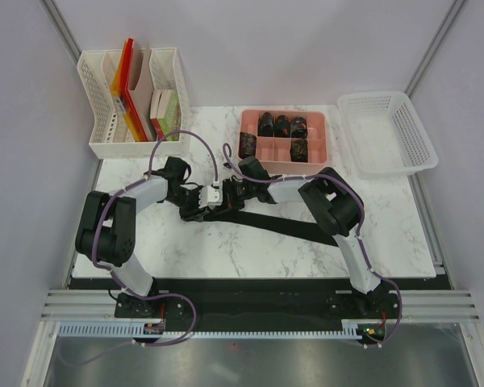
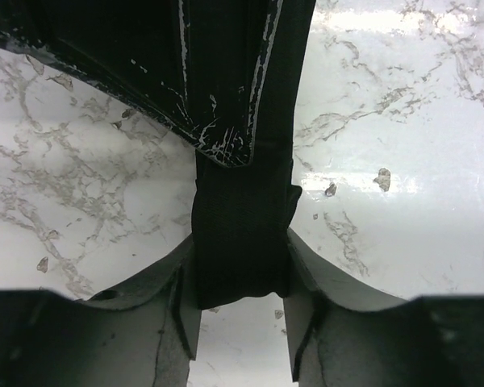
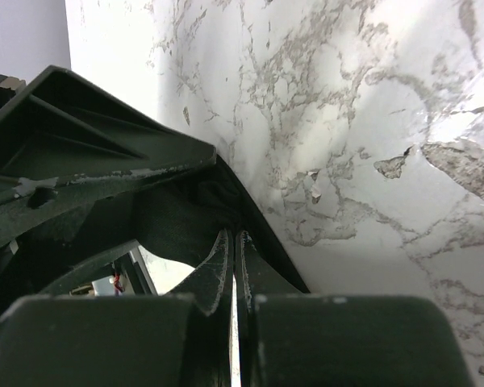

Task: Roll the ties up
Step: Roll the tie at the center of the board.

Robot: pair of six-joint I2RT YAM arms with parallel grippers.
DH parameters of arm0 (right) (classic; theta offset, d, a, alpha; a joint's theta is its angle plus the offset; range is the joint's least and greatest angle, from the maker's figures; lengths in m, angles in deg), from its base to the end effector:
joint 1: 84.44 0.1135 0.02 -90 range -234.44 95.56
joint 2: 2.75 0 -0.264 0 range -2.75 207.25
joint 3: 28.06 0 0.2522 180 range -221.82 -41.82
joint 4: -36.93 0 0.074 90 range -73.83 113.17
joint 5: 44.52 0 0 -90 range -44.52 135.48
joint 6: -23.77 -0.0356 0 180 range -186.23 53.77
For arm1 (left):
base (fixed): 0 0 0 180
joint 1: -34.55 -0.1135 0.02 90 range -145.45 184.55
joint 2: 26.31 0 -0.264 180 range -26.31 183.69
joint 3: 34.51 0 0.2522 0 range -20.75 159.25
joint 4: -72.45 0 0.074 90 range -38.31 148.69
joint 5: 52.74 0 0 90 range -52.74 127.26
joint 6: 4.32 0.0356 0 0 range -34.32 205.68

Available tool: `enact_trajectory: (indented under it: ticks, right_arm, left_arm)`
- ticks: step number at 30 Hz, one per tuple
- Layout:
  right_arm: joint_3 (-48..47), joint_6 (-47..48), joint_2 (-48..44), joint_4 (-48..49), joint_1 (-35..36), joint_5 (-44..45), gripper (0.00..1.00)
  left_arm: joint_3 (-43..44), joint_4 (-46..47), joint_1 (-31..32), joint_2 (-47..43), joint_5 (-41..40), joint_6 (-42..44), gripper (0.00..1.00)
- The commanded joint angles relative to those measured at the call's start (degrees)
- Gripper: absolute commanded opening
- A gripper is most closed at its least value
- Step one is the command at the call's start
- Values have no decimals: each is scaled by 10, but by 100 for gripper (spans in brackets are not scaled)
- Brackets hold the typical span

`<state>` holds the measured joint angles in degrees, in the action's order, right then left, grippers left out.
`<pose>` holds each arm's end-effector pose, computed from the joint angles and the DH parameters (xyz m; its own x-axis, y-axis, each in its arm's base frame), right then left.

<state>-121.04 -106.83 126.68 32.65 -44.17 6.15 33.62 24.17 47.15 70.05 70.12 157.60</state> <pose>0.3421 0.3194 0.1013 -0.9419 -0.1382 -0.3062 -0.3339 0.4869 0.8071 0.2844 -0.0834 0.1555 -0.0029 0.8189 -0.5740 0.9973 0.0442 0.0580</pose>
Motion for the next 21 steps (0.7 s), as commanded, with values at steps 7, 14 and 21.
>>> enact_trajectory:
  ticks: [7, 14, 21]
  right_arm:
    - [22, 30, 8, -40, 5, 47, 0]
    - [25, -1, 8, -17, 8, 47, 0]
    - [26, -16, 5, -2, 9, 33, 0]
  left_arm:
    - [53, -34, 14, -25, 54, -27, 41]
    - [67, -34, 50, 1, 41, -66, 42]
    - [66, -22, 81, 44, -17, -97, 42]
